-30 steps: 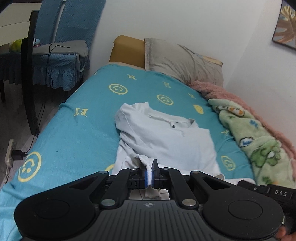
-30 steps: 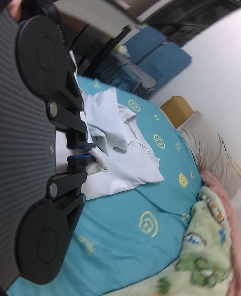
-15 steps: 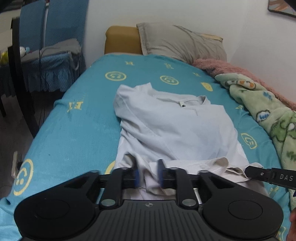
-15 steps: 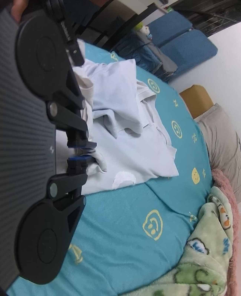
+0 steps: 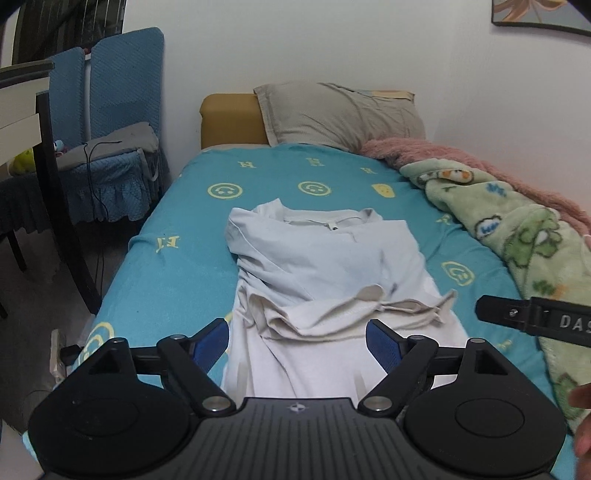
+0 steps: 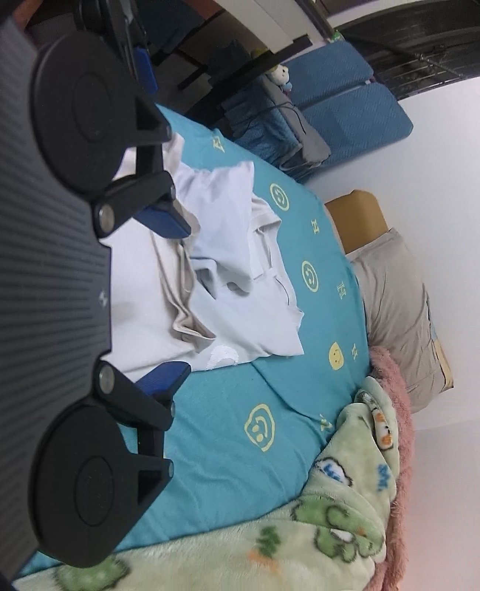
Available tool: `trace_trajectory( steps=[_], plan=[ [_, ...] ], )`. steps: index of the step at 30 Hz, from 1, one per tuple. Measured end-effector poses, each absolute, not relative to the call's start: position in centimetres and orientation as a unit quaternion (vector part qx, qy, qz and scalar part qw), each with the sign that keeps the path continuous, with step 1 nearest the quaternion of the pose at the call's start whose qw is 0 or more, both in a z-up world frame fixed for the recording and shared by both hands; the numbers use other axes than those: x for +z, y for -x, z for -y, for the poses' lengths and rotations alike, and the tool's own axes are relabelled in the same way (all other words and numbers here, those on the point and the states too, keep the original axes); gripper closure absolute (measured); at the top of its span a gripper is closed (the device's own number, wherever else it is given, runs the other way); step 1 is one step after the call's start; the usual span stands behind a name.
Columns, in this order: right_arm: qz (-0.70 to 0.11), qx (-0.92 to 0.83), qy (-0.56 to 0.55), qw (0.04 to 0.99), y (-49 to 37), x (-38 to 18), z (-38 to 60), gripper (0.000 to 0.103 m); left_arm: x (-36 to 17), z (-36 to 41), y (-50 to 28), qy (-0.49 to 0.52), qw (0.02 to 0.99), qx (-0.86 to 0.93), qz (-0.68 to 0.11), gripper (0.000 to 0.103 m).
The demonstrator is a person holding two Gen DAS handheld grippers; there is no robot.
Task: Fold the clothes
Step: 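Release the folded hem with both grippers and pull back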
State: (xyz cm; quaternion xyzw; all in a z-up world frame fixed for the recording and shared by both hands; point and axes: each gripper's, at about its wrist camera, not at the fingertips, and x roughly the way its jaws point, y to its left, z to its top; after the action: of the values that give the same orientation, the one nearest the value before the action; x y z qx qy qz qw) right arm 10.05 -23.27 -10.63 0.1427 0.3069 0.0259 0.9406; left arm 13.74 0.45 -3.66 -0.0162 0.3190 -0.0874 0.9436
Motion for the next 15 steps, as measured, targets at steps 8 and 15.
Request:
trace_trajectory(
  steps=[8,15],
  plan=[
    [-0.325,0.024,-0.131,0.936,-6.8,-10.1,22.5,0.028,-3.1,0.1,-8.9,-0.012,0.938,-0.108,-0.329,0.016],
    [-0.384,0.027,-0.262,0.885,-5.4,-12.1,24.9,0.028,-4.1,0.1,-7.9,-0.009,0.927,-0.102,-0.36,0.015]
  ],
)
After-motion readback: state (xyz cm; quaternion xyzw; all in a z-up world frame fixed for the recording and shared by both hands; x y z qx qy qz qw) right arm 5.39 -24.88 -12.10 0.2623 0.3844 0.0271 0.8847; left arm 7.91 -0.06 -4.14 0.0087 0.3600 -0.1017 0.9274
